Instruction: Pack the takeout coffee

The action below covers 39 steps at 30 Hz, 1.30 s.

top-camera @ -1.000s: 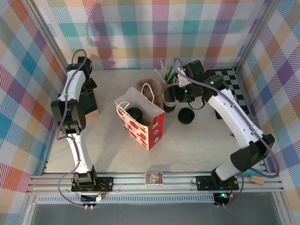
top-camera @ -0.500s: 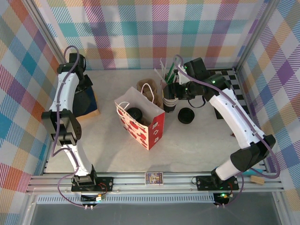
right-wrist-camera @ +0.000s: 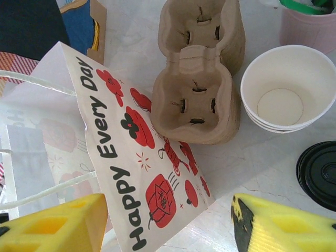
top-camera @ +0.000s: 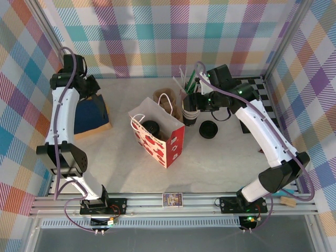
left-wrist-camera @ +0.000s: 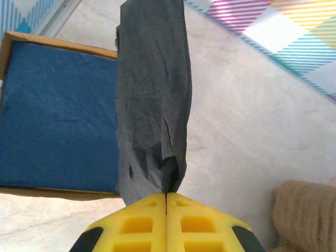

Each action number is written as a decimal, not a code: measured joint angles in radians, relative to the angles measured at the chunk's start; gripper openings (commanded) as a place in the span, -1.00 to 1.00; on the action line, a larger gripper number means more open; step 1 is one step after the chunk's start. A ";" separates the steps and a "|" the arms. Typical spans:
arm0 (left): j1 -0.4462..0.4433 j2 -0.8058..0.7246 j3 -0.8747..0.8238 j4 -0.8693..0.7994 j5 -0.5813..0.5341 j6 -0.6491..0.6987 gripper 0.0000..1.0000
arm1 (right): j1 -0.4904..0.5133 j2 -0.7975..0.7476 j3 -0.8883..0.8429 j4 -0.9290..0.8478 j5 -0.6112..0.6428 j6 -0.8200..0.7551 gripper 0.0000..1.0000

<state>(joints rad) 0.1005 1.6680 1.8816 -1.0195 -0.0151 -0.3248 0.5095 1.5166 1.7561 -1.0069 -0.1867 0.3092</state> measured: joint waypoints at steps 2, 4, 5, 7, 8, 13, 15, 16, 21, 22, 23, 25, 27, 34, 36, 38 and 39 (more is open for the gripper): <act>0.000 -0.030 0.000 0.000 0.027 0.000 -1.00 | 0.000 -0.007 0.000 -0.006 0.012 -0.005 0.31; 0.000 -0.056 0.005 -0.005 0.053 0.000 -1.00 | 0.000 -0.013 0.000 -0.008 0.022 -0.010 0.33; -0.002 -0.066 0.016 -0.011 0.066 0.000 -1.00 | 0.000 -0.016 0.000 -0.010 0.027 -0.011 0.33; -0.002 -0.078 0.044 -0.023 0.091 0.000 -1.00 | 0.000 -0.020 0.000 -0.014 0.035 -0.011 0.33; -0.005 -0.082 0.061 -0.027 0.105 0.000 -1.00 | 0.000 -0.022 0.001 -0.016 0.039 -0.011 0.33; -0.010 -0.112 0.114 -0.027 0.186 -0.018 -1.00 | -0.001 -0.033 0.001 -0.020 0.053 -0.011 0.33; -0.014 -0.129 0.118 -0.023 0.230 -0.040 -1.00 | -0.002 -0.041 0.001 -0.020 0.055 -0.011 0.33; -0.015 -0.137 0.119 -0.021 0.249 -0.052 -1.00 | -0.003 -0.045 0.001 -0.020 0.056 -0.011 0.33; -0.040 -0.153 0.161 0.005 0.335 -0.122 -1.00 | -0.006 -0.081 -0.001 -0.023 0.059 -0.018 0.33; -0.050 -0.153 0.172 0.014 0.346 -0.134 -1.00 | -0.006 -0.090 -0.004 -0.024 0.060 -0.019 0.34; -0.063 -0.153 0.184 0.025 0.356 -0.148 -1.00 | -0.006 -0.104 -0.010 -0.023 0.060 -0.022 0.34; -0.090 -0.153 0.205 0.042 0.373 -0.172 -1.00 | -0.007 -0.127 -0.024 -0.025 0.060 -0.026 0.34; -0.127 -0.153 0.221 0.059 0.381 -0.193 -1.00 | -0.007 -0.150 -0.041 -0.026 0.061 -0.030 0.33; -0.218 -0.129 0.347 0.070 0.394 -0.255 -1.00 | -0.013 -0.189 -0.085 -0.027 0.066 -0.033 0.33; -0.232 -0.120 0.389 0.085 0.401 -0.274 -1.00 | -0.013 -0.197 -0.096 -0.028 0.067 -0.034 0.34; -0.241 -0.116 0.418 0.092 0.405 -0.292 -1.00 | -0.013 -0.203 -0.101 -0.029 0.067 -0.033 0.34; -0.247 -0.113 0.433 0.093 0.410 -0.301 -1.00 | -0.013 -0.205 -0.101 -0.030 0.069 -0.034 0.34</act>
<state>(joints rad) -0.1467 1.5551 2.3150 -0.9264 0.3946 -0.6254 0.4961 1.3113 1.6547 -1.0370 -0.1173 0.2756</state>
